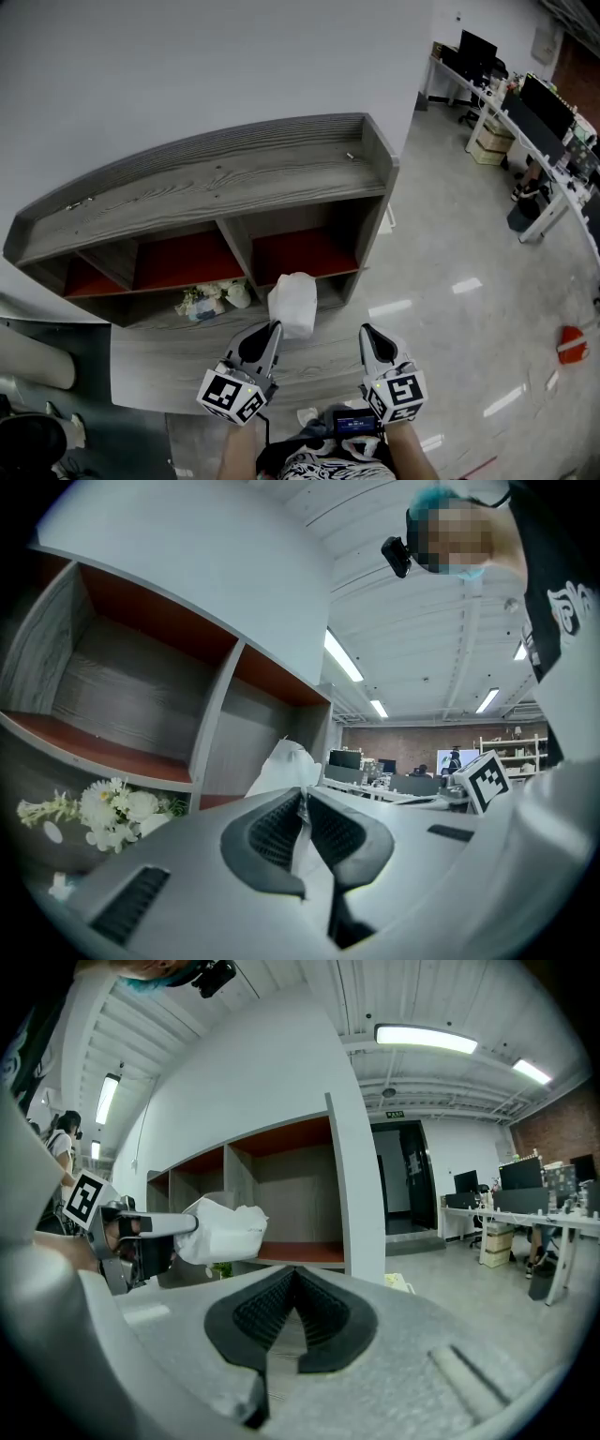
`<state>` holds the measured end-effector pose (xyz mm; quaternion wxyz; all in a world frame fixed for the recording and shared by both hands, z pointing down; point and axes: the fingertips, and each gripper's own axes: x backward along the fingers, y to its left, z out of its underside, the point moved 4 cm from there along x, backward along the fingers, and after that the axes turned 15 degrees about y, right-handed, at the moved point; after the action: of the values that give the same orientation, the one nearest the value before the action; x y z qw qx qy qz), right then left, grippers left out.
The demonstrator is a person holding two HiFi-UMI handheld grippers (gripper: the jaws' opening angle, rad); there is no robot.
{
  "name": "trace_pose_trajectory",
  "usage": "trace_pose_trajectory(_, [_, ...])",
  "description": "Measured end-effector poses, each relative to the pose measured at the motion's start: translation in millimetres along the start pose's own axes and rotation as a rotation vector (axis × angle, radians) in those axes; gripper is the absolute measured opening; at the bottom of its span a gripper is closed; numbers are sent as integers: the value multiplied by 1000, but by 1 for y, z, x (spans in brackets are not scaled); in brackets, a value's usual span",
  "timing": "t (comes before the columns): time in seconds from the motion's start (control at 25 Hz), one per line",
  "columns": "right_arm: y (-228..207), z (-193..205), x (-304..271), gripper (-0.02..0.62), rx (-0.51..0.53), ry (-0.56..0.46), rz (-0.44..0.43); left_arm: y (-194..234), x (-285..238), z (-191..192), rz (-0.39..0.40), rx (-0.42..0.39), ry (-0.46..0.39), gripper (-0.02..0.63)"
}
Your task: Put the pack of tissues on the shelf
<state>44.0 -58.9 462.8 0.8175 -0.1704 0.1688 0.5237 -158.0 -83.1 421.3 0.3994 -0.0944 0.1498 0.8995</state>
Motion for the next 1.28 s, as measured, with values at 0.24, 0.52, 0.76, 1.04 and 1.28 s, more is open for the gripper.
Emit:
trace_pose_trajectory(0.24, [-14, -15, -12, 3, 14, -7, -41, -1, -13, -3, -46, -31, 21, 11])
trace_pose_trajectory(0.52, [-35, -24, -24, 5, 29, -2, -63, 1, -31, -10, -68, -18, 20, 11])
trace_pose_trajectory(0.76, [-51, -27, -32, 5, 15, 9, -62, 5, -47, -13, -84, -12, 23, 11])
trace_pose_trajectory(1.04, [-62, -29, -41, 5, 10, 12, -71, 11, -58, -15, -94, -1, 20, 11])
trace_pose_trajectory(1.28, [-68, -31, -45, 3, 6, 16, -74, 15, -67, -10, -103, 5, 41, 11])
